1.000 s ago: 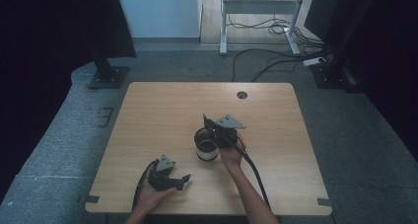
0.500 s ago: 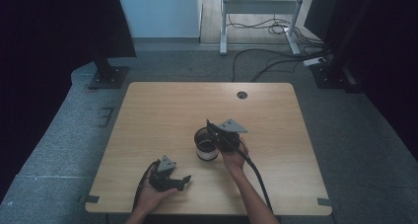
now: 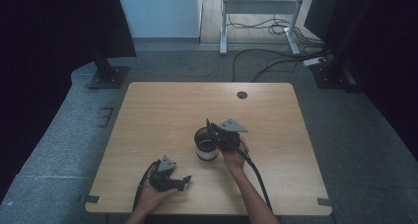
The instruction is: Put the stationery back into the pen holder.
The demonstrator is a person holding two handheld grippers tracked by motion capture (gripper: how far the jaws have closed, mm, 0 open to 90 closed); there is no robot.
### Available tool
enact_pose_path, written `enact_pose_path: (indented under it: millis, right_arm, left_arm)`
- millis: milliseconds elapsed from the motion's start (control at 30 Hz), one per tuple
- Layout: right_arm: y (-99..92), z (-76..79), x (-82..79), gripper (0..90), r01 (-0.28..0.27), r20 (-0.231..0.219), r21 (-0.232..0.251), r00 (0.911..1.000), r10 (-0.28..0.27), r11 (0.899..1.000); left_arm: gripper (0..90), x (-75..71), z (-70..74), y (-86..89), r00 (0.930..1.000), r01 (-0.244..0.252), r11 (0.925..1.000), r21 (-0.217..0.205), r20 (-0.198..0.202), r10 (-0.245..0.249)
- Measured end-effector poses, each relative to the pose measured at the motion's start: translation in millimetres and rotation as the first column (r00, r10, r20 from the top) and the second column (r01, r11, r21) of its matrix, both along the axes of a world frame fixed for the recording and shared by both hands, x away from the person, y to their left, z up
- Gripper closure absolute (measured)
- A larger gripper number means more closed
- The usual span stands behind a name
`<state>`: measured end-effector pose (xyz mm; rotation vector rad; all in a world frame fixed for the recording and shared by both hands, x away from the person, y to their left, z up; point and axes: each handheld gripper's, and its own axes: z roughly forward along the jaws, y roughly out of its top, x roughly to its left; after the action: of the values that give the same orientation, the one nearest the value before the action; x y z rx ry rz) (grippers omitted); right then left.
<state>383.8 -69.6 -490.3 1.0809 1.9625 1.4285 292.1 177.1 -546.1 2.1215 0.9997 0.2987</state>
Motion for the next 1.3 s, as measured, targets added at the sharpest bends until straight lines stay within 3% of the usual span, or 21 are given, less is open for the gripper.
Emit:
enact_pose_path:
  millis: [633,833,1300]
  right_arm:
    - [-2.2,5.1,-7.3,61.5,-0.031,-0.005,-0.019,0.9995,0.031,0.999]
    - [-14.3,10.3,-14.7,56.1,-0.043,0.003,-0.010,0.9991,0.043,0.999]
    - [-54.0,12.6,-38.4,44.4,-0.001,-0.005,-0.006,1.0000,0.001,1.000]
  left_arm:
    - [18.0,-0.4,-0.1,0.0,1.0000,-0.003,1.0000,-0.003,-0.004,0.003]
    - [18.0,-0.8,0.8,0.0,1.0000,-0.003,1.0000,0.001,-0.001,0.003]
    - [18.0,-2.6,2.1,3.2,0.9999,-0.011,0.9999,-0.001,0.004,0.011]
